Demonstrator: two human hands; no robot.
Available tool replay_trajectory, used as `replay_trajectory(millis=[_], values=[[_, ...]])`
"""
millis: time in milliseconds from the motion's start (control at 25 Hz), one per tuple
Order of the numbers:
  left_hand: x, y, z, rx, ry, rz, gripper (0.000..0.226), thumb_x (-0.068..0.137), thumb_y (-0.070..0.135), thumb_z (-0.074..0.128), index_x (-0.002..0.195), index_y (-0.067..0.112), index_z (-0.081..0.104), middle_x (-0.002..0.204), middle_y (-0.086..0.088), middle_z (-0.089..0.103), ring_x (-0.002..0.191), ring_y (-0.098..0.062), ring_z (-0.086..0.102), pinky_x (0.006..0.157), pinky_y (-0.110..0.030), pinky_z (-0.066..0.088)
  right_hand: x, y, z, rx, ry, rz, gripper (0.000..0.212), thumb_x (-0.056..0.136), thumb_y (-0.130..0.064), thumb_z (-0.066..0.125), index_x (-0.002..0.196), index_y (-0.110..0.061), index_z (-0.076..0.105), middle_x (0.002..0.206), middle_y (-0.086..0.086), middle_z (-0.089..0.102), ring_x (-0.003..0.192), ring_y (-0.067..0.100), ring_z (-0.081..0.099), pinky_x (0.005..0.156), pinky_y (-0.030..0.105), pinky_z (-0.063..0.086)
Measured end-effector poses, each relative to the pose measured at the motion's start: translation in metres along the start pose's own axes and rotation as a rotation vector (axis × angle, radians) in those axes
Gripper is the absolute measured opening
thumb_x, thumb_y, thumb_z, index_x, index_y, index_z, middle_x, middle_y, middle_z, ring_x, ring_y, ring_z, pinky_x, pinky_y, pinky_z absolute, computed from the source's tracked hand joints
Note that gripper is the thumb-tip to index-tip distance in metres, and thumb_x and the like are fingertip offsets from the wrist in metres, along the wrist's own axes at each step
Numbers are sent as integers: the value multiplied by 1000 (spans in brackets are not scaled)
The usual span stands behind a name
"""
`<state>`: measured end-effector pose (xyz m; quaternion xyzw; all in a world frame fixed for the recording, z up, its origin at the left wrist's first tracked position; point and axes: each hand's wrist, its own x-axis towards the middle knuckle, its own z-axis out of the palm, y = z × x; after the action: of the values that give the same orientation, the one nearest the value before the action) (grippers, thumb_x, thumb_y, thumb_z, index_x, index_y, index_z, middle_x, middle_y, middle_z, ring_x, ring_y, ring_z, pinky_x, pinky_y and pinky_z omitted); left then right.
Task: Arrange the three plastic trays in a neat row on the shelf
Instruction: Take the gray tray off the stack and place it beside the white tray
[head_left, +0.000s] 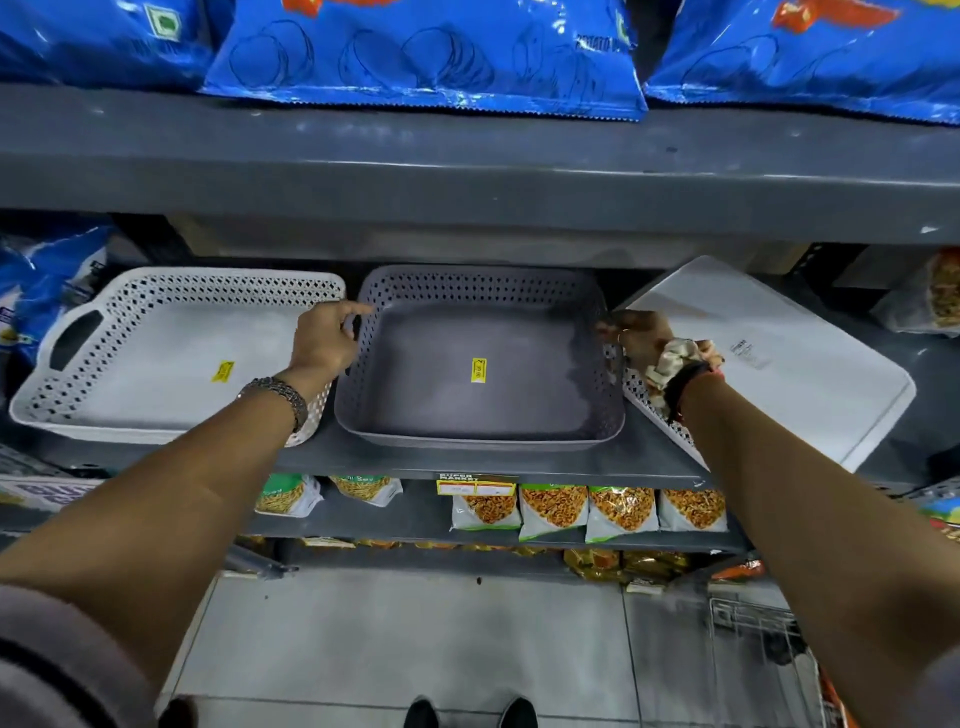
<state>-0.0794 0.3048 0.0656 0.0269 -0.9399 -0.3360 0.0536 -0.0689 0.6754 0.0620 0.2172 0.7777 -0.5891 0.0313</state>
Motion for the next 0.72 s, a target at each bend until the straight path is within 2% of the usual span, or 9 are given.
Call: replay_trajectory(millis=[80, 160, 240, 320, 400, 480, 600, 680, 720], values=[[-6, 7, -4, 96, -30, 43, 51, 81, -15, 43, 115, 12, 67, 102, -15, 68, 70, -24, 59, 66, -27, 46, 0, -2, 2, -71, 3, -4, 21, 88, 7, 47, 76, -5, 60, 65, 7, 58, 57, 15, 50, 61, 32, 44], [-9, 11, -6, 142, -52, 65, 54, 78, -20, 42, 115, 10, 67, 124, -15, 64, 99, -32, 64, 81, -33, 51, 1, 1, 3, -236, 24, -65, 24, 85, 1, 52, 68, -12, 62, 76, 10, 57, 69, 21, 50, 69, 37, 43], [-8, 10, -7, 189, -67, 83, 57, 75, -22, 42, 116, 10, 66, 128, -13, 63, 114, -31, 60, 92, -36, 50, -2, 1, 2, -427, 65, -123, 15, 82, -10, 56, 79, -11, 71, 83, 14, 65, 78, 25, 59, 77, 35, 50], [-8, 9, -9, 228, -62, 106, 58, 74, -20, 43, 115, 14, 66, 129, -8, 63, 117, -28, 59, 96, -37, 51, -11, -2, 3, -567, 106, -146, 21, 80, -18, 56, 94, -15, 72, 98, 13, 71, 93, 31, 66, 88, 40, 54], [-9, 14, -13, 236, -48, 129, 56, 75, -17, 44, 113, 17, 67, 127, -4, 65, 114, -27, 61, 93, -37, 52, -25, -8, 4, -678, 168, -188, 23, 82, -18, 55, 97, -15, 72, 105, 13, 71, 101, 34, 63, 91, 35, 51], [-10, 23, -17, 204, -57, 159, 51, 80, -12, 43, 113, 19, 67, 123, -4, 67, 103, -28, 65, 86, -35, 54, -34, -11, -1, -739, 258, -231, 23, 82, -14, 53, 93, -13, 73, 104, 14, 71, 99, 34, 62, 85, 33, 49], [-12, 36, -15, 166, -109, 229, 47, 85, -6, 42, 115, 21, 66, 110, -10, 71, 87, -34, 66, 69, -29, 51, -53, -7, -22, -621, 411, -207, 27, 83, -10, 52, 101, -12, 72, 111, 13, 71, 106, 31, 62, 93, 33, 47], [-11, 46, -6, 104, -168, 278, 46, 87, -2, 40, 116, 24, 65, 100, -13, 72, 78, -35, 65, 64, -30, 52, -75, 3, -44, -505, 506, -176, 30, 82, -5, 50, 103, -11, 70, 107, 13, 72, 106, 26, 64, 95, 30, 47], [-10, 52, 2, 72, -199, 306, 45, 88, 1, 40, 116, 26, 64, 93, -14, 73, 67, -32, 63, 60, -30, 51, -88, 10, -57, -458, 545, -163, 32, 81, -4, 48, 103, -11, 70, 105, 13, 73, 104, 25, 65, 95, 29, 48]])
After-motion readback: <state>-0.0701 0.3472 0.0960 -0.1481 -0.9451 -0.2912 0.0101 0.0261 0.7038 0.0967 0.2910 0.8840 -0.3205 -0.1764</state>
